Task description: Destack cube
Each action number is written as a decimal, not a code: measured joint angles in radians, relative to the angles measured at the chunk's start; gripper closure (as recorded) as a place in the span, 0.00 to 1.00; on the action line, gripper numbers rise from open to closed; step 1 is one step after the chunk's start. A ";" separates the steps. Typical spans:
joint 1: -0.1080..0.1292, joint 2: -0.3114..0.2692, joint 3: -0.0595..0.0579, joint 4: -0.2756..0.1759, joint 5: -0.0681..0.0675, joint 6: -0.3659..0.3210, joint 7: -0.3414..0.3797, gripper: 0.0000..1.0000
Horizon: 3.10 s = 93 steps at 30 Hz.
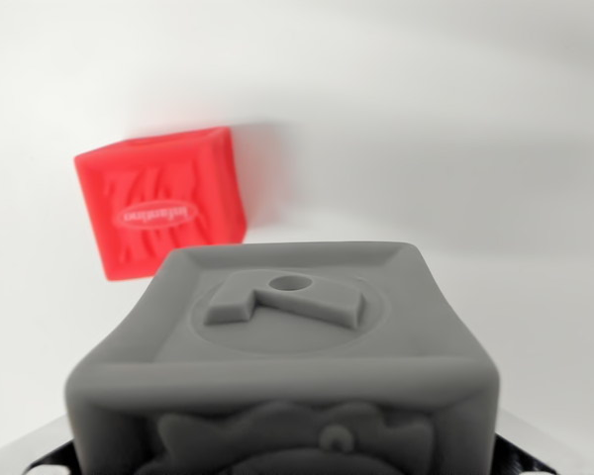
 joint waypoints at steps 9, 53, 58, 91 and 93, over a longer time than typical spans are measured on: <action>-0.018 -0.003 -0.009 -0.007 0.005 0.004 0.013 1.00; -0.099 -0.004 -0.064 -0.017 0.042 0.014 0.070 1.00; -0.108 -0.003 -0.071 -0.017 0.047 0.015 0.077 1.00; -0.171 0.025 -0.112 0.016 0.076 0.013 0.121 1.00; -0.174 0.027 -0.113 0.019 0.077 0.013 0.123 1.00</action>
